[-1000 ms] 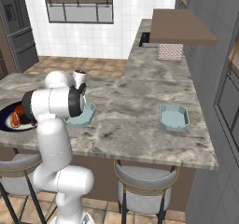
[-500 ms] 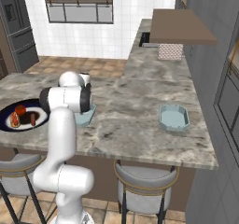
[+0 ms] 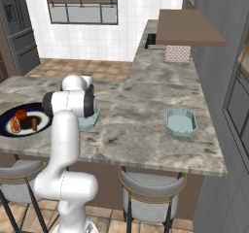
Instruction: Place one cooked food and one vegetable from the large plate to each tupperware container.
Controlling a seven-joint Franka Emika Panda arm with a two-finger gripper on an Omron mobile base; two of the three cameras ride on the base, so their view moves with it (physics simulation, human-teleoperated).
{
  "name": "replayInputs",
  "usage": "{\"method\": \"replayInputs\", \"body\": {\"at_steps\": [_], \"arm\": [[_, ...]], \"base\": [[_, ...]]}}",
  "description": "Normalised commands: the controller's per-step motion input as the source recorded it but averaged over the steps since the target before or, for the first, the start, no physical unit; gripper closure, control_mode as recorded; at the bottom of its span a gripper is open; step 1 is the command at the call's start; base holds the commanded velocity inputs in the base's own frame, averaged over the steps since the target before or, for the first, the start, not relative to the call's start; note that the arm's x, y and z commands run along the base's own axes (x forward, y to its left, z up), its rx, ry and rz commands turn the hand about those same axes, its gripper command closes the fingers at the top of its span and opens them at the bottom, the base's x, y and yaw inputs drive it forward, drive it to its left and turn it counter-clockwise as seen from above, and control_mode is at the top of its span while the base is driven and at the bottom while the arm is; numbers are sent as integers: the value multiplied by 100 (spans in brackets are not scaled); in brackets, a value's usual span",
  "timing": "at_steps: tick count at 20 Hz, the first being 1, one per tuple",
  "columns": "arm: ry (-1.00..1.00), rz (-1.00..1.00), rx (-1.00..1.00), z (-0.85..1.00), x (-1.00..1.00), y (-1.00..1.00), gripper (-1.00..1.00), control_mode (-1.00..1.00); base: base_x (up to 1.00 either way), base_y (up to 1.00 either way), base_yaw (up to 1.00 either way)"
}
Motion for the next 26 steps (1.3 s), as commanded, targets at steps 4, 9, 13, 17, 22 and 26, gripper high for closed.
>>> {"method": "replayInputs", "body": {"at_steps": [4, 9, 13, 17, 22, 26], "arm": [[-6, 0, 0, 2, -44, -11, -100, -100], [-13, 0, 0, 17, -42, -3, -100, -100], [-17, 1, 3, 52, -77, 1, -100, -100], [-18, 14, 18, 39, -100, 37, -100, -100], [-13, 27, 8, 65, -98, 52, -100, -100], [-15, 36, -4, 75, -77, 51, -100, -100]], "base": [[0, 0, 0], [0, 0, 0], [0, 0, 0], [0, 0, 0], [0, 0, 0], [0, 0, 0]]}}
